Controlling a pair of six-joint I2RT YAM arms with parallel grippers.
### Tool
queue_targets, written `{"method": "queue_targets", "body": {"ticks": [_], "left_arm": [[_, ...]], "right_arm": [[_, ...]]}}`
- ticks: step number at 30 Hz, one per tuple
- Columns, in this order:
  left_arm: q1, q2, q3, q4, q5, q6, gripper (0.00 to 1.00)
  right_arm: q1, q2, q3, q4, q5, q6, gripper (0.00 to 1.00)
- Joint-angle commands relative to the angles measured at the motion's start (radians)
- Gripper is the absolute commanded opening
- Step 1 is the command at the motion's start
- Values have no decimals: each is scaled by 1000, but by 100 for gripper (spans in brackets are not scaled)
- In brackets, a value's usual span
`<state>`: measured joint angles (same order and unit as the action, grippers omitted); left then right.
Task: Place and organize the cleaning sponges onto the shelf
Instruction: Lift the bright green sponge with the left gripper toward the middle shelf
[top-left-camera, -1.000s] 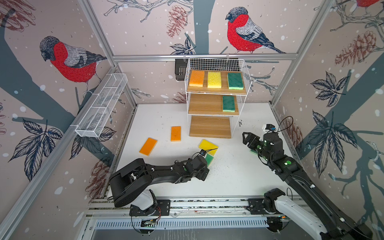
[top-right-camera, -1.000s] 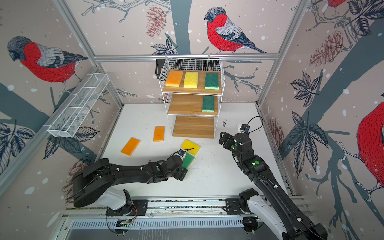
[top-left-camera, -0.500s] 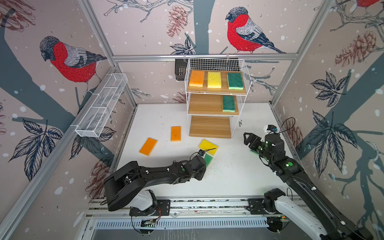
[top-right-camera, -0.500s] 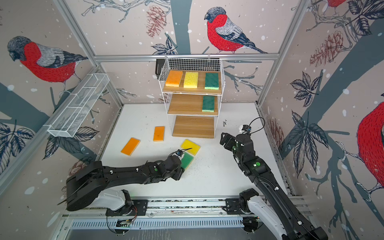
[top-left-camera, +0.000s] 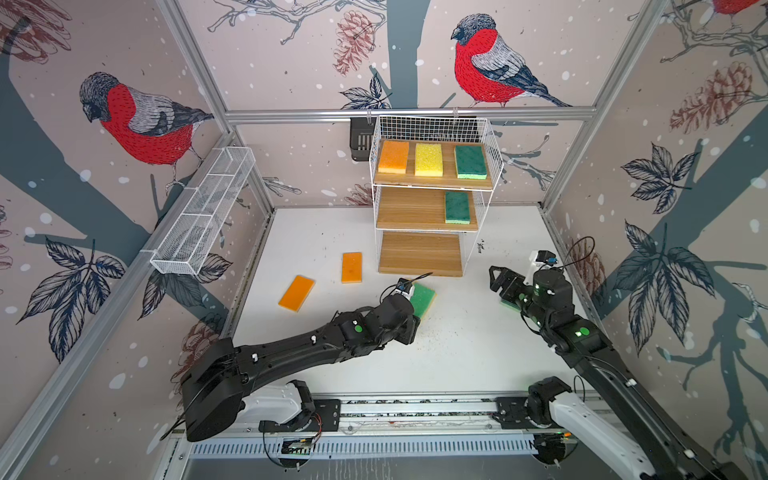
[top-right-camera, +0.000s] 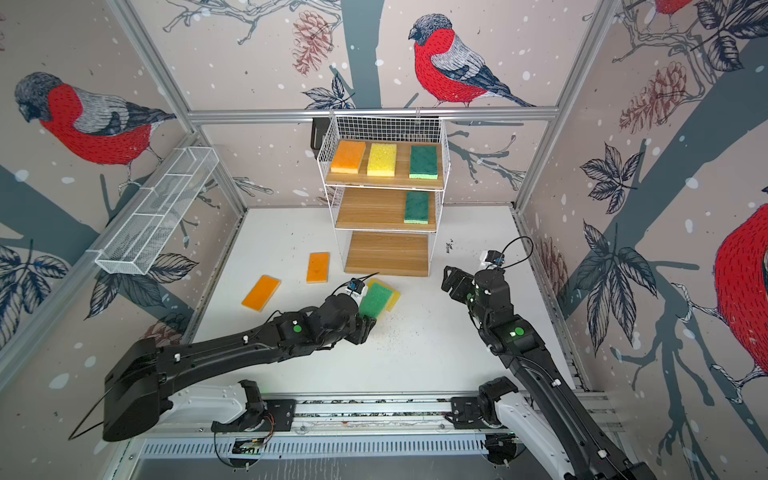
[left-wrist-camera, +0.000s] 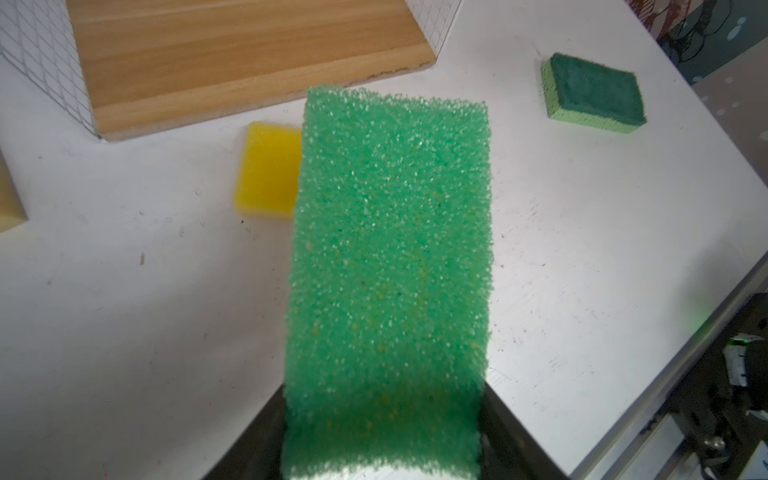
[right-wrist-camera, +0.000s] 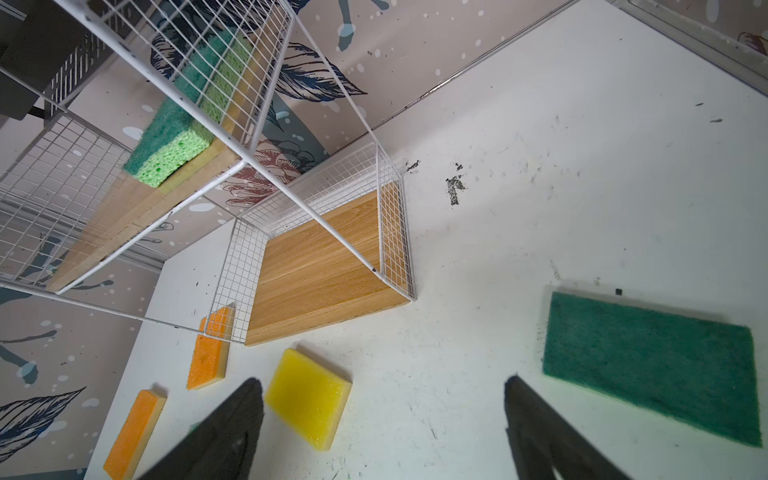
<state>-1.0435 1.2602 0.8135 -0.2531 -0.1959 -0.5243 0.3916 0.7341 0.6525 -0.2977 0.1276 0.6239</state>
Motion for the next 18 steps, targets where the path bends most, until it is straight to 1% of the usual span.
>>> {"method": "queue_targets", "body": {"ticks": [1, 3, 6, 7, 14, 18], "left_arm": [[0, -5, 70, -95, -23, -18, 62], [-1, 0, 119, -131, -47, -26, 62], [-1, 17, 192, -174, -116, -42, 62], [-1, 22, 222, -173, -138, -44, 62], [2, 43, 313, -118, -238, -38, 63], [6, 71, 377, -118, -331, -45, 63]], "right_arm": [[-1, -5, 10, -3, -1, -24, 90], [-2, -7, 16, -5, -3, -27, 91], [-2, -13, 21, -9, -3, -31, 90], [-4, -15, 22, -9, -2, -31, 90], [-5, -17, 35, -15, -12, -38, 90], [-6, -22, 37, -18, -15, -39, 91]]}}
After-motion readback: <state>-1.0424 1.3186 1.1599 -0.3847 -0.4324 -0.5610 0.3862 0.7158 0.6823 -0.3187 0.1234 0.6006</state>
